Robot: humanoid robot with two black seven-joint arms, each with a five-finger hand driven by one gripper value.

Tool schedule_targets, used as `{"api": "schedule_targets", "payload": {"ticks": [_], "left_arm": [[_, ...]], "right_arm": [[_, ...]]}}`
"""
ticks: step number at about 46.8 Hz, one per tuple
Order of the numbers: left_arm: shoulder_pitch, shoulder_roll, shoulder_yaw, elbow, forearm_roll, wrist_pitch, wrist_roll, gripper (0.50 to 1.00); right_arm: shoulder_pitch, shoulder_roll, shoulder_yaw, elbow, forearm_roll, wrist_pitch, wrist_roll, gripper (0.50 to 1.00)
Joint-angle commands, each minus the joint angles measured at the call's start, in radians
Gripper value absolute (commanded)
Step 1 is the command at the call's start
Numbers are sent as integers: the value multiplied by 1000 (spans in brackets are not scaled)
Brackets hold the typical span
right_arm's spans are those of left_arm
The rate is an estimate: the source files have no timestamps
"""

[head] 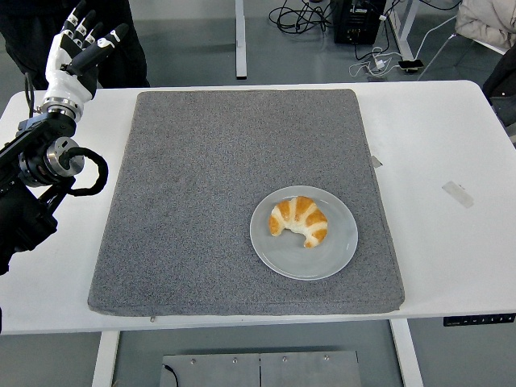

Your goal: Place the bread on the plate

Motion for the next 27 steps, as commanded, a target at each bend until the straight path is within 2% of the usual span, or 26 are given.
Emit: {"api": "schedule_targets", "payload": {"ticks": [1, 5, 15, 27], "left_arm": [[-6, -30, -18, 73, -40, -67, 0, 966], [-11, -61, -26, 123, -79, -121, -1, 966], [-12, -104, -67, 163, -154, -187, -50, 966], [-12, -124, -123, 166, -185, -200, -49, 966]], "right_arm": [[0, 0, 0, 0, 0, 0, 0, 1000], [0, 0, 1, 2, 0, 2, 0, 1000], [5, 0, 3, 11, 0, 3, 0, 1000], [5, 0, 1, 5, 0, 3, 0, 1000]]}}
